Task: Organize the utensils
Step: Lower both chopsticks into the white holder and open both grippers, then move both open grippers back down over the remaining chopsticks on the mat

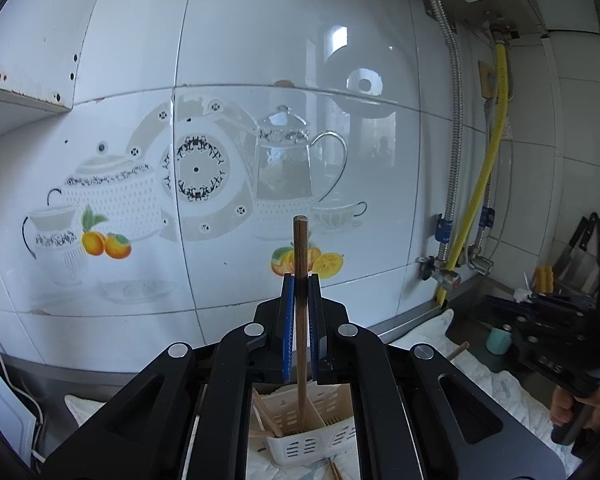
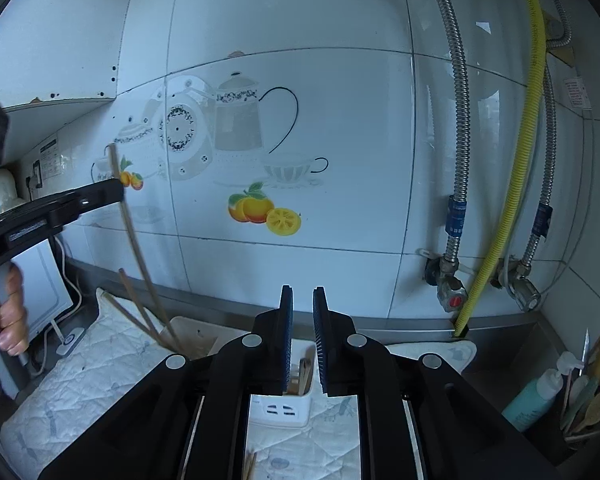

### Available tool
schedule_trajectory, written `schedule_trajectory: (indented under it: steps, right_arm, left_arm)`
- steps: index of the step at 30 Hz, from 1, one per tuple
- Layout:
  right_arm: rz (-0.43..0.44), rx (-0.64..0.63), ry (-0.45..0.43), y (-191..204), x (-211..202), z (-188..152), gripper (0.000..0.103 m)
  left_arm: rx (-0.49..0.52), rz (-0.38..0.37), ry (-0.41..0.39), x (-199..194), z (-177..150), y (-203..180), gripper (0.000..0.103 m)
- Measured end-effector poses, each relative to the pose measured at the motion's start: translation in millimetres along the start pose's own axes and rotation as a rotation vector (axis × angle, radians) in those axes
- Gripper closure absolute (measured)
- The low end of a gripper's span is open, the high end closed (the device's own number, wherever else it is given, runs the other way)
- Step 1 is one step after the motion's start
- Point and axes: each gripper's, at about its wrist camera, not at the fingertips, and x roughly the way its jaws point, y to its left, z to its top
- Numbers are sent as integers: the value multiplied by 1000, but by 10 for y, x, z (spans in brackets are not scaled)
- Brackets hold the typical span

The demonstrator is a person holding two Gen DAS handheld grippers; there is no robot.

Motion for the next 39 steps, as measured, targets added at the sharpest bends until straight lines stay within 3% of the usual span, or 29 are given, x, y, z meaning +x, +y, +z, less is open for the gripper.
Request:
schedule_trajectory:
  steps: [3,8,14,23,29,31,34,39]
  right_arm:
    - [10,10,5,14,-119,-90,85]
    - [40,25,27,82,-315,-293,85]
    - [75,53,50,162,-574,-500,85]
    - [100,64,84,396,-1007,-908,80]
    - [98,111,137,452,-1184,-1255,80]
    - [101,137,145,444,-1244,-1342,80]
    - [95,159,148,444,-1359,-1439,80]
    - [88,167,115,453,-1627,-1408,80]
  left_arm:
    - [-9,-1,32,93,-63,17,98]
    - [-6,0,77,187,-152,26,98]
    - [-19,-13,78,119,-172,31,96]
    - [-18,-30,51,-350,-210,-3,87]
    - [-12,-38,49,-790,-355,-10,87]
    - [-23,-60,68,-932,-475,-18,87]
    - [-22,-69,94,-1090,-675,-53,79]
    - [-13,-87,142,-1248,-1049,-147,78]
